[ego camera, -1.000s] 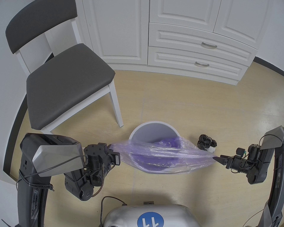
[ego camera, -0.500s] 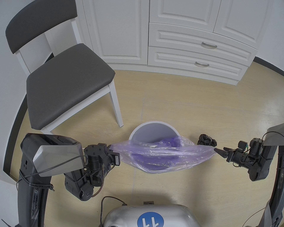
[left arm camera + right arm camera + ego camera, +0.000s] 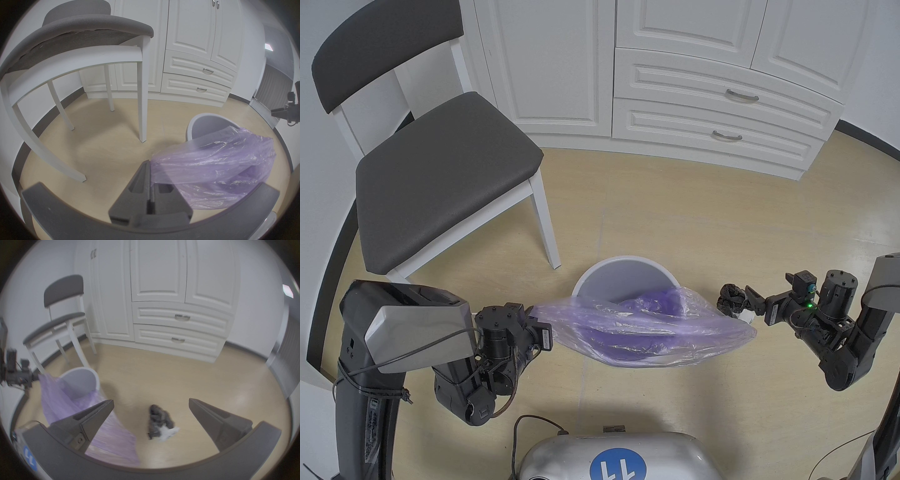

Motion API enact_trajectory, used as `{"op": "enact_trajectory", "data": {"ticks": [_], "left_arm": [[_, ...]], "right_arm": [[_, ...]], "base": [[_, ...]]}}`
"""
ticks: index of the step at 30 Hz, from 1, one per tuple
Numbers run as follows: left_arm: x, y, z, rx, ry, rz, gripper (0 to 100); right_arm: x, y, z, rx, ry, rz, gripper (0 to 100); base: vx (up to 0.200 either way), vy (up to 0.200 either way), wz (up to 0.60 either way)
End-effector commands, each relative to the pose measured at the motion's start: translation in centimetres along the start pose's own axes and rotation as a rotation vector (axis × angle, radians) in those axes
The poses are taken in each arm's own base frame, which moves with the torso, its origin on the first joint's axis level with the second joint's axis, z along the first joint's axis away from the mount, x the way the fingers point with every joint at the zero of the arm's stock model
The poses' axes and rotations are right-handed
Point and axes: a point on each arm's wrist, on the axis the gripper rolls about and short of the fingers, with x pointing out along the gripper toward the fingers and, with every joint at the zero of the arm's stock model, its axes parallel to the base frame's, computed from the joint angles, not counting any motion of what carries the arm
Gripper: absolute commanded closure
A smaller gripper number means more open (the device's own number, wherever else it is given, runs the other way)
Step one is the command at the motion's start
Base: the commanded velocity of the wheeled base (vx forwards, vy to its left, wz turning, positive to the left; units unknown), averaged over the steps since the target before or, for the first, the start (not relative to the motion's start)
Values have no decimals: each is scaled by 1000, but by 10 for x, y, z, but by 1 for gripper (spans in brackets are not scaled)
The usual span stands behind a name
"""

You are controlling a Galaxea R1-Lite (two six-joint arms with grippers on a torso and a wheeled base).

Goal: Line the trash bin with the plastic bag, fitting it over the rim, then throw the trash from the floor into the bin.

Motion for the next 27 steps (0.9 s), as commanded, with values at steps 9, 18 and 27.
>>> {"op": "enact_trajectory", "data": {"ticks": [9, 18, 27], "left_arm": [[-5, -1, 7, -4, -11, -6, 100], [-7, 0, 6, -6, -5, -7, 100], [-11, 4, 9, -6, -2, -9, 0]], "right_arm": [[-29, 91, 24, -201, -81, 134, 0], [-30, 168, 58, -381, -102, 272, 0], [-25, 186, 47, -551, -15, 295, 0]], "base": [[0, 0, 0], [0, 0, 0], [0, 0, 0]]}}
